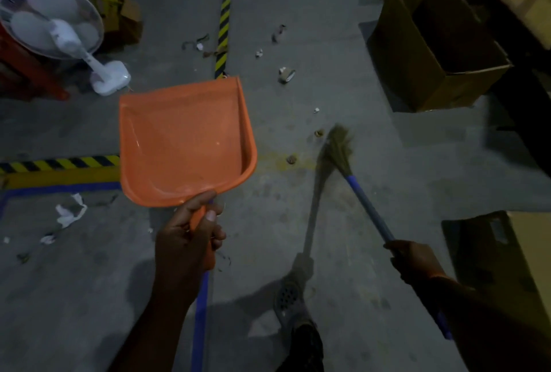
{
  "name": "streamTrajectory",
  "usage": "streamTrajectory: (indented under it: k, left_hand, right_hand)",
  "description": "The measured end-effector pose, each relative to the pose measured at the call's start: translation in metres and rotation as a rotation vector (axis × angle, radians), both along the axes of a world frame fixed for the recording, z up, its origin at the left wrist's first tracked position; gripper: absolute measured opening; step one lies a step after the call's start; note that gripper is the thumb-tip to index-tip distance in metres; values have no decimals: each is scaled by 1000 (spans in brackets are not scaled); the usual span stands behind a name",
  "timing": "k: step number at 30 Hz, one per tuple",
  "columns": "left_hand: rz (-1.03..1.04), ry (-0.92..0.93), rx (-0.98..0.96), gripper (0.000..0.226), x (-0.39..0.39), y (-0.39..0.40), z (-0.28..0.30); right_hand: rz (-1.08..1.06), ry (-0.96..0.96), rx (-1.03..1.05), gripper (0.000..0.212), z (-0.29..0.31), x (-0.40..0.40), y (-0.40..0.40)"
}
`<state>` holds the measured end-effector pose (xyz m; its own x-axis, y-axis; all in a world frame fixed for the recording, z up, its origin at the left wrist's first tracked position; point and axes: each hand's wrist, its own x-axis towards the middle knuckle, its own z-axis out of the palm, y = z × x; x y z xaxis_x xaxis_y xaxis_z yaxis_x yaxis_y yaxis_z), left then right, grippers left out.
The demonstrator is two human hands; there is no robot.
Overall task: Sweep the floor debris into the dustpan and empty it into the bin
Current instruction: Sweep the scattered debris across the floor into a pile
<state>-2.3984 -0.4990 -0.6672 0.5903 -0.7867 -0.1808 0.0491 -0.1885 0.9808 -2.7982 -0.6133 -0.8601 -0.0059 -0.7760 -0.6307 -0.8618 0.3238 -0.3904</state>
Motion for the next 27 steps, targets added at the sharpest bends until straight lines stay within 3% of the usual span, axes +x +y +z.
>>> streamTrajectory:
  k: [5,9,16,27]
  left_hand:
    - [51,-3,6,30,14,-20,-7]
    - [110,28,2,28,17,-21,3]
    - [237,-27,23,26,11,9,19]
    - [303,-29,11,24,-65,23,37]
  right_hand:
    - [584,89,107,40,-10,53,6]
    - [779,-59,164,39,-14,100,19]
    - [777,-153,132,36,1,112,20]
    - [463,8,-94,32,54,-36,-47]
